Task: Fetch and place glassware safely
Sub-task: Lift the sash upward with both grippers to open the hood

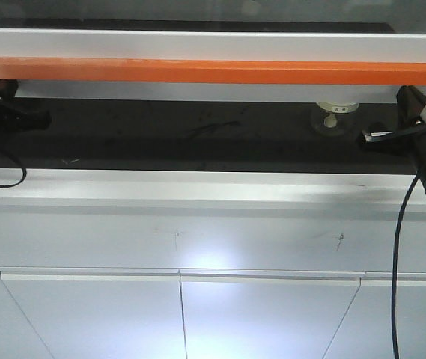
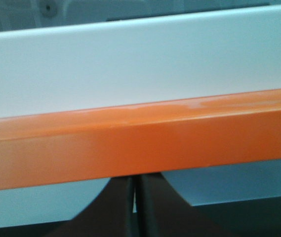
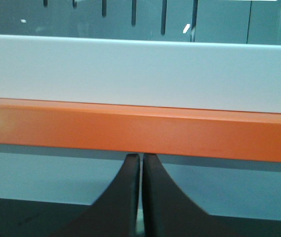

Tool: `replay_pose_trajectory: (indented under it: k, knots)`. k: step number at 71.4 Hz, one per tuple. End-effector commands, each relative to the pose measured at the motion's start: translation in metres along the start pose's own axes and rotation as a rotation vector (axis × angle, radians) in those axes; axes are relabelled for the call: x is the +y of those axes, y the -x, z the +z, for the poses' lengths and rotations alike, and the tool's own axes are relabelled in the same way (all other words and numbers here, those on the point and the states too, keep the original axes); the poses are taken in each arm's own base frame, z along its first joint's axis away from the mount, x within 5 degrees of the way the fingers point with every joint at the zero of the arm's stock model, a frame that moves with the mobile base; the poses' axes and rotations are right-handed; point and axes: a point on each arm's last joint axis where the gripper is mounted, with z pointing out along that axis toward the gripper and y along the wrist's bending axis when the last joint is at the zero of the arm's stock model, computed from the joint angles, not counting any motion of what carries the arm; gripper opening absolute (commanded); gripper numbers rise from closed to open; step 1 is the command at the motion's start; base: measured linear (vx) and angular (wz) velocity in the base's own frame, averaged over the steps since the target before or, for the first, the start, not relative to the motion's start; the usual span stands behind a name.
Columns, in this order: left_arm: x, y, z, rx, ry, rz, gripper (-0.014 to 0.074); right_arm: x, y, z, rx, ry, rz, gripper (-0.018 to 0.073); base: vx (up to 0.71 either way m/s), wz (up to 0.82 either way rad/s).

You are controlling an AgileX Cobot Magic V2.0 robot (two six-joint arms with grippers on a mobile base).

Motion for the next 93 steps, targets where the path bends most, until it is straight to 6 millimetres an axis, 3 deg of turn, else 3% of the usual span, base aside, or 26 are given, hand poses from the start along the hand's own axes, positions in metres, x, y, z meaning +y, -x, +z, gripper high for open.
replay_pose_trajectory:
  k: [1, 43, 79, 93]
  knots:
    - [0.003, 0.069, -0.009, -0.352, 0.012, 0.010, -0.0007, -0.002, 0.035, 0.006, -0.158, 0.005, -0.020, -0.0001, 0.00, 0.00]
    - [0.006, 0.106, -0.033, -0.420, 0.021, 0.013, -0.0007, -0.003, 0.086, 0.011, -0.257, 0.024, -0.030, -0.0001, 0.00, 0.00]
    - [0.007, 0.111, -0.043, -0.357, 0.022, 0.014, -0.0007, -0.004, 0.100, 0.004, -0.260, 0.025, -0.023, -0.0001, 0.00, 0.00]
    - [0.007, 0.116, -0.053, -0.300, 0.020, 0.020, -0.0007, -0.004, 0.106, -0.003, -0.164, 0.036, 0.001, -0.0001, 0.00, 0.00]
